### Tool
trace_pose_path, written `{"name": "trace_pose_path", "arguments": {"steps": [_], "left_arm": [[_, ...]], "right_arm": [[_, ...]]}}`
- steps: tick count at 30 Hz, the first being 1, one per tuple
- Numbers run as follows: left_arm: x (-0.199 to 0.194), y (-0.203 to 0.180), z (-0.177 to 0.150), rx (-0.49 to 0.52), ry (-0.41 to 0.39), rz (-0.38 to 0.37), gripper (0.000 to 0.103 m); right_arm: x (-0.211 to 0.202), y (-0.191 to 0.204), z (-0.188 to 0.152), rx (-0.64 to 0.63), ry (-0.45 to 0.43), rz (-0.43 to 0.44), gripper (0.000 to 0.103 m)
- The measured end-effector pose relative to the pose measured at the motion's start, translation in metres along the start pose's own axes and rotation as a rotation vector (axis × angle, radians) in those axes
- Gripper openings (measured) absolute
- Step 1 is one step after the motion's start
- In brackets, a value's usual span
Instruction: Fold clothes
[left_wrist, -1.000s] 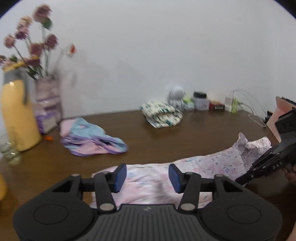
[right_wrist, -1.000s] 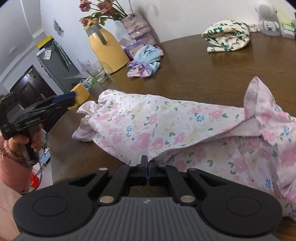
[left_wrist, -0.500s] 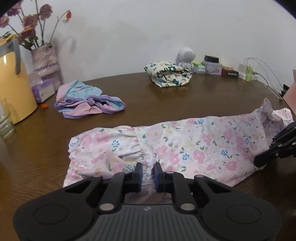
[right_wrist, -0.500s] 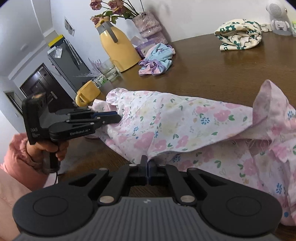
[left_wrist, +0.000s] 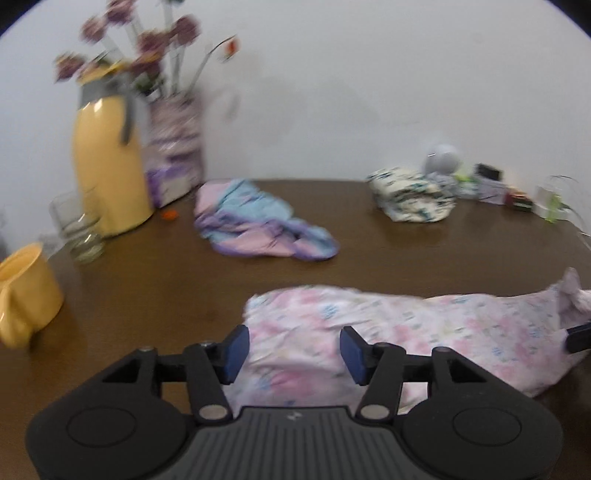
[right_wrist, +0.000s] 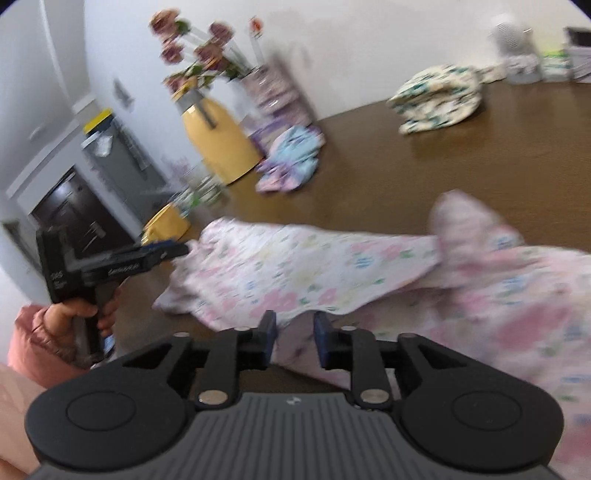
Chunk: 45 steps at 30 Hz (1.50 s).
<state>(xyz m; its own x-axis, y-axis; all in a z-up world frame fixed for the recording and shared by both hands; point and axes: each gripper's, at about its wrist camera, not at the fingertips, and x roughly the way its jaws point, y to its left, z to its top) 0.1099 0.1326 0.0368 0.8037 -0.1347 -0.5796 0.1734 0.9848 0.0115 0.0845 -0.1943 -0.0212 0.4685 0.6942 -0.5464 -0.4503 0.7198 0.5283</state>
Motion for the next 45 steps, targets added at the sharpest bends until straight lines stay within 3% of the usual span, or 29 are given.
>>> {"name": "trace_pose_path", "arguments": {"steps": [2,3,4,5,6,16,19,21,23,25,28,31,33,34,37,40,45], "left_arm": [[0.007,0.005,-0.001,-0.039,0.030,-0.015,0.052],[0.009,0.006,-0.002,-0.058,0.041,-0.028,0.046],[0.012,0.008,-0.003,-0.077,0.051,-0.041,0.036],[0.014,0.009,-0.003,-0.092,0.060,-0.051,0.006],[0.015,0.009,-0.004,-0.095,0.066,-0.055,0.004],[0.013,0.015,-0.012,-0.071,0.074,-0.005,0.004],[0.009,0.015,-0.011,-0.088,0.067,-0.007,0.018],[-0.002,0.012,-0.005,-0.086,0.015,0.015,0.044],[-0.013,0.005,0.003,-0.054,-0.050,0.019,0.047],[-0.024,-0.002,0.011,-0.020,-0.111,0.017,0.047],[-0.022,-0.023,0.024,0.058,-0.143,-0.058,0.045],[0.001,-0.053,0.030,0.148,-0.107,-0.150,0.039],[0.021,-0.068,0.028,0.187,-0.046,-0.198,0.021],[0.031,-0.074,0.026,0.200,-0.013,-0.210,0.019],[0.048,-0.078,0.014,0.199,0.052,-0.179,0.017],[0.050,-0.064,0.004,0.145,0.077,-0.164,0.018],[0.043,-0.038,-0.007,0.056,0.080,-0.175,0.011]], "right_arm": [[-0.004,-0.003,0.000,0.010,-0.010,-0.013,0.024],[-0.006,-0.004,-0.001,0.015,-0.015,-0.020,0.024],[-0.007,-0.006,-0.001,0.020,-0.019,-0.026,0.024],[-0.009,-0.007,-0.001,0.025,-0.024,-0.033,0.024],[-0.011,-0.008,-0.001,0.030,-0.029,-0.040,0.024],[-0.018,-0.014,-0.005,0.051,-0.054,-0.062,0.023],[-0.018,-0.014,-0.004,0.049,-0.055,-0.061,0.023],[-0.018,-0.013,-0.003,0.047,-0.054,-0.061,0.023],[-0.022,-0.010,-0.002,0.034,-0.048,-0.064,0.024],[-0.030,-0.005,0.000,0.012,-0.058,-0.058,0.024],[-0.042,0.017,0.012,-0.073,-0.104,-0.047,0.024],[-0.023,0.042,0.026,-0.217,-0.088,-0.105,0.024],[0.002,0.054,0.032,-0.311,-0.054,-0.151,0.024],[0.012,0.057,0.032,-0.330,-0.034,-0.163,0.024],[0.041,0.063,0.033,-0.385,0.025,-0.198,0.024],[0.044,0.058,0.023,-0.383,0.065,-0.221,0.023],[0.022,0.046,0.008,-0.354,0.033,-0.255,0.023]]}}
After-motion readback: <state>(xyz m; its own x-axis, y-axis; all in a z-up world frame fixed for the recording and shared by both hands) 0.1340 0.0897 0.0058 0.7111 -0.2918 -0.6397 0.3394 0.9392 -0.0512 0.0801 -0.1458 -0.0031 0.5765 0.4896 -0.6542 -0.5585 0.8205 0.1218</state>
